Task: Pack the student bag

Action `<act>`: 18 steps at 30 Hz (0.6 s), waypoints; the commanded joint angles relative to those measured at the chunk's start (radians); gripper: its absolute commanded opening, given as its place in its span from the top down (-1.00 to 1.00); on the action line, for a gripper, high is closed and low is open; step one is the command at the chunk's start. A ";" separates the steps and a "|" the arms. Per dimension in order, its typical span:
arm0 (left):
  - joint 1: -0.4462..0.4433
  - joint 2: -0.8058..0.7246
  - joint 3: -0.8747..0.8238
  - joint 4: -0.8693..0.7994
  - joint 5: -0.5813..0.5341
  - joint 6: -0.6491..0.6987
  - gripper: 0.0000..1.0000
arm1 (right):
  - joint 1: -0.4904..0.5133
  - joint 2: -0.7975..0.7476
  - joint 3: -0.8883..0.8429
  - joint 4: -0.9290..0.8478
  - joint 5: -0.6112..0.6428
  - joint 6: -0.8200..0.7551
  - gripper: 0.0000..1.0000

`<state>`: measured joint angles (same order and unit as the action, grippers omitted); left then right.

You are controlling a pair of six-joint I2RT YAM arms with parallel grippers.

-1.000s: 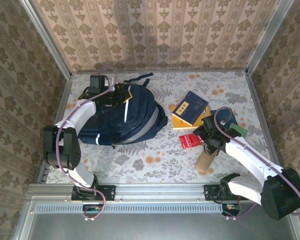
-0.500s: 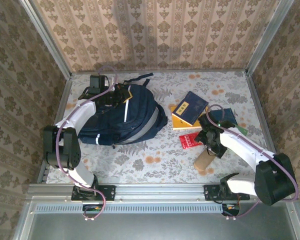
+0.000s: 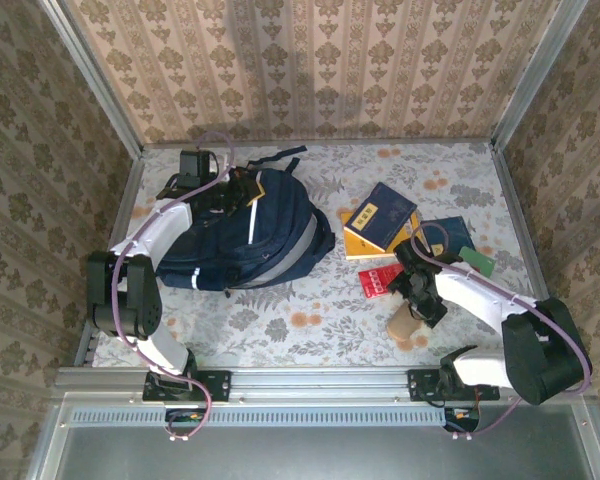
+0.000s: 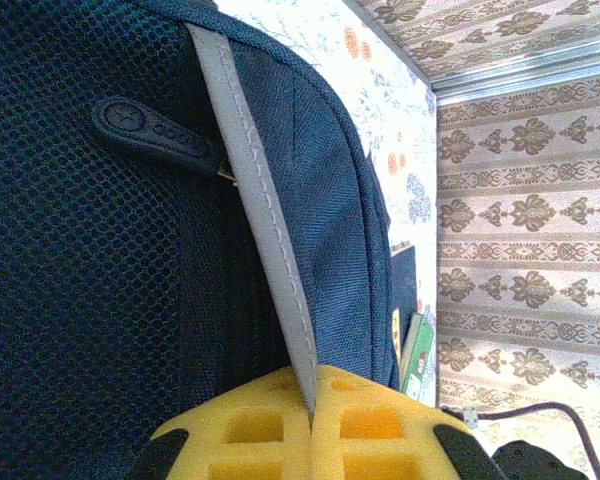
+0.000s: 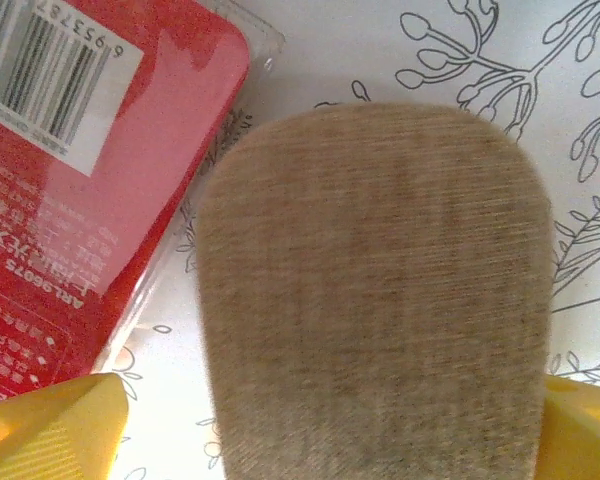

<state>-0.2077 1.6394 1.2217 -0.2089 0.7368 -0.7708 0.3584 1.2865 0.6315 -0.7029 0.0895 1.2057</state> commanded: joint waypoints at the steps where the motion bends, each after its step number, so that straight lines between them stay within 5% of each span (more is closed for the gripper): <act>1: 0.013 -0.003 0.001 0.054 0.027 -0.007 1.00 | 0.005 -0.012 -0.027 0.033 0.012 0.026 -0.74; 18: 0.018 0.005 0.007 0.051 0.034 0.004 1.00 | 0.004 -0.150 -0.051 -0.007 0.036 0.055 0.07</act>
<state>-0.2012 1.6394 1.2217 -0.2085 0.7410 -0.7704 0.3580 1.1862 0.5743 -0.6621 0.1001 1.2537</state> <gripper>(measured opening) 0.046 0.613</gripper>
